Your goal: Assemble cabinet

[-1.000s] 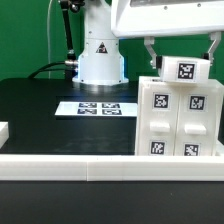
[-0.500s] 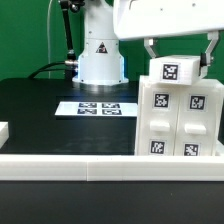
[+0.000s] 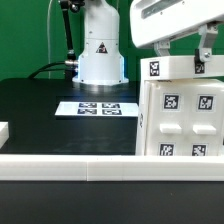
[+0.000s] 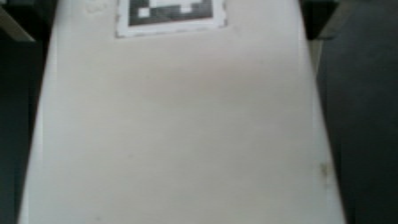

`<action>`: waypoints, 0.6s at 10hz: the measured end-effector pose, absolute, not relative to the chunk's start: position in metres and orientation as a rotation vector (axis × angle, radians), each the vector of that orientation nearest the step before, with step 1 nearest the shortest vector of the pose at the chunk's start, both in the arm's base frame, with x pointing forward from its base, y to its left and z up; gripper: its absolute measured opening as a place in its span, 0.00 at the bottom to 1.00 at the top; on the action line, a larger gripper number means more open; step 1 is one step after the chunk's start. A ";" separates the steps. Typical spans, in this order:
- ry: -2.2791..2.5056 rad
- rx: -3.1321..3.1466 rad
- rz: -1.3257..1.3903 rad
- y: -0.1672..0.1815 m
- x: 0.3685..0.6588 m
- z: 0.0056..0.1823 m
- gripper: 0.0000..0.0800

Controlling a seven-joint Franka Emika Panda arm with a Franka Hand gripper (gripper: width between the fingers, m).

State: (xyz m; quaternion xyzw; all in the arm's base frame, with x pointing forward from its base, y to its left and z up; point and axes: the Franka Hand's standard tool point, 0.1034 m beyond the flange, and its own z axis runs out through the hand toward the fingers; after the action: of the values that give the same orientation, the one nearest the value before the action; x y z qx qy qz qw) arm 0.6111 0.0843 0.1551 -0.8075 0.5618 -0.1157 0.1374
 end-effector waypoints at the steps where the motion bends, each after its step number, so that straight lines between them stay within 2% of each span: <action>1: 1.707 -2.263 -0.313 0.084 0.611 0.155 0.70; 6: 1.968 -1.989 -0.234 0.083 0.610 0.155 0.70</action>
Offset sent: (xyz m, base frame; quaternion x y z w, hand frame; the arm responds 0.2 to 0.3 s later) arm 0.0000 0.0000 0.0000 0.0000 0.0000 0.1296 0.9916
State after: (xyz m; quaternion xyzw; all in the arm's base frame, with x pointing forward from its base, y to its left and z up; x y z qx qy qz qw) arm 0.6102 0.0835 0.1548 -0.6985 0.6911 -0.0821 0.1663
